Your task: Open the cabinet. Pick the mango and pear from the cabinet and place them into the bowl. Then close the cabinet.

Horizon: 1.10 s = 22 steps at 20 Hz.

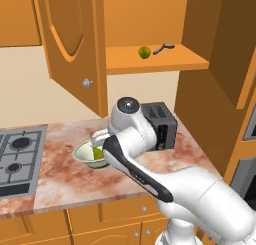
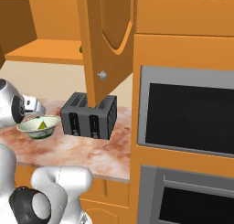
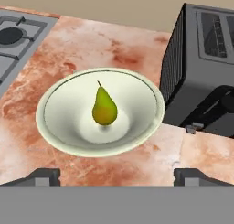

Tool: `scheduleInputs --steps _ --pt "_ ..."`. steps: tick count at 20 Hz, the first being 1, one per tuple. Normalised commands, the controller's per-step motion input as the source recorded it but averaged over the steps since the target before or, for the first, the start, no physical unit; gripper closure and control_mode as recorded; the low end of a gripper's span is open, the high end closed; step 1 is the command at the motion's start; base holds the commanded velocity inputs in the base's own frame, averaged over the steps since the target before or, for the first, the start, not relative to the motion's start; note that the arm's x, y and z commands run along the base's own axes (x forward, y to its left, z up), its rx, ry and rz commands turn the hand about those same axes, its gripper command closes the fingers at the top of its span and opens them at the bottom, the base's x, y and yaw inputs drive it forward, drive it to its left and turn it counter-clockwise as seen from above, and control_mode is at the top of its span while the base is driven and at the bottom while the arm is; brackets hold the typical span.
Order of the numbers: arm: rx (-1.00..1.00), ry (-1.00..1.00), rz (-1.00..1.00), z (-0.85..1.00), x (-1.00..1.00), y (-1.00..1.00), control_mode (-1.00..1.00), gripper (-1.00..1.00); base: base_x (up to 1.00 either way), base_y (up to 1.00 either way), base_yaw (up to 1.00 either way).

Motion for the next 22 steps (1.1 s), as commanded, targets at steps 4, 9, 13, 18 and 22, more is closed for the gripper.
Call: scheduleInputs --steps 4,9,13,18,22 --pt "0.02 -0.32 0.00 0.42 -1.00 -0.97 -1.00 -1.00 0.00 0.00 0.00" --pt "-0.02 -0.20 -0.05 1.00 -0.82 -0.52 -1.00 -1.00 0.00 0.00 0.00" --pt "-0.09 -0.16 -0.14 1.00 -0.44 -0.30 -1.00 -1.00 0.00 0.00 0.00" --pt "-0.05 -0.12 -0.12 1.00 -0.05 -0.17 -1.00 -1.00 0.00 0.00 0.00" --pt "0.03 0.00 -0.13 1.00 -0.13 -0.59 -1.00 -1.00 0.00 0.00 0.00"
